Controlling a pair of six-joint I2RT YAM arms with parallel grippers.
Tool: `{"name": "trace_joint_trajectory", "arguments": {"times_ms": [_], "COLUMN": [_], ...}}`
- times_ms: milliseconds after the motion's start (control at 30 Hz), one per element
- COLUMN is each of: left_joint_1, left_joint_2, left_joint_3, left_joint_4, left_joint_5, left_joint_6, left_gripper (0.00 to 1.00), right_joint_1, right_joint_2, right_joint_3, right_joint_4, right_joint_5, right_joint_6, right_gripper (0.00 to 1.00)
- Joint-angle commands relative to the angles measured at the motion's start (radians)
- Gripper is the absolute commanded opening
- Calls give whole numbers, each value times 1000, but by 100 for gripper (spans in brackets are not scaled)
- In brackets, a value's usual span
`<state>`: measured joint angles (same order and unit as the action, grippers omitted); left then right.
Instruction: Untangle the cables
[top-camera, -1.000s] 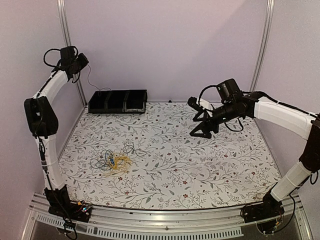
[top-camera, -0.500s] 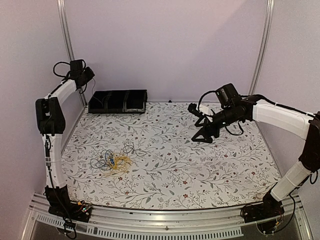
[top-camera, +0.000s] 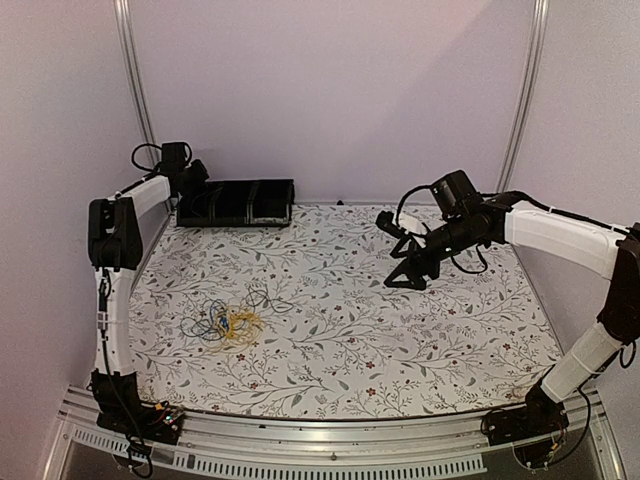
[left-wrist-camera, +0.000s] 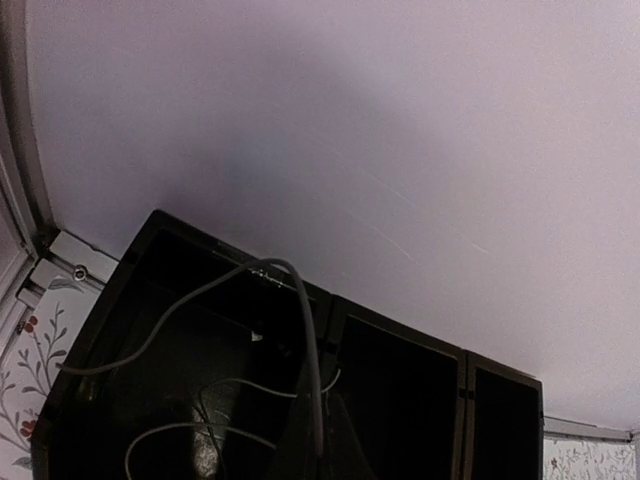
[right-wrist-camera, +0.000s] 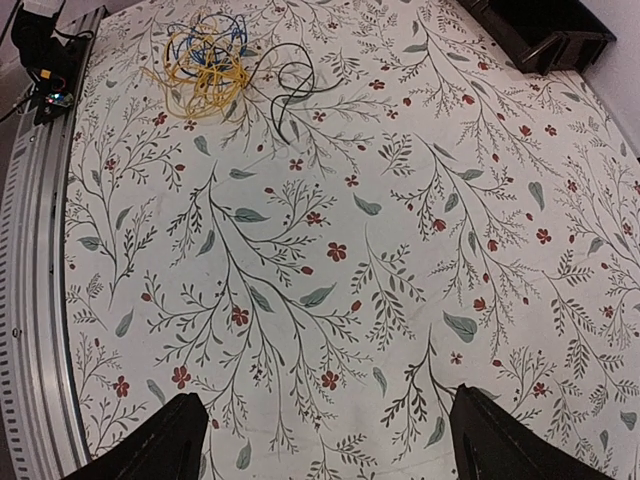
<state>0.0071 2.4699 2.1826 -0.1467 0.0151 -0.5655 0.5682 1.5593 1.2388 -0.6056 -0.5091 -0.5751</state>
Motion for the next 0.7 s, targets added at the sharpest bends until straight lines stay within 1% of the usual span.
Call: {"name": "trace_joint_trajectory", "arguments": {"times_ms": [0, 200, 300, 333, 367, 433, 500, 667], "left_joint_1": [-3, -3, -3, -2, 1, 5, 4, 1], "left_joint_2": [26, 86, 108, 114, 122, 138, 123, -2], "left_joint_3": [-3, 28, 51, 61, 82, 125, 129, 73], "left_joint_4": [36, 56, 59, 57, 52, 19, 7, -37], "left_joint_5": [29, 48, 25, 13, 8, 9, 2, -12], "left_joint_6": [32, 38, 49, 56, 58, 61, 72, 79], "left_gripper": [0, 0, 0, 2, 7, 28, 36, 46], "right_joint_1": [-3, -3, -4, -4, -3, -3, -4, -4], "right_joint_2": [5, 2, 4, 5, 5, 4, 0, -16], "right_joint_3": [-19, -26, -28, -29, -30, -33, -37, -51], "right_joint_4": [0, -14, -19, -19, -18, -16, -12, 2], "right_joint_5": [-16, -18, -23, -25, -27, -31, -32, -32], "right_joint_6": [7, 9, 9, 11, 12, 15, 14, 12], "right_gripper": [88, 88, 88, 88, 88, 88, 88, 88]}}
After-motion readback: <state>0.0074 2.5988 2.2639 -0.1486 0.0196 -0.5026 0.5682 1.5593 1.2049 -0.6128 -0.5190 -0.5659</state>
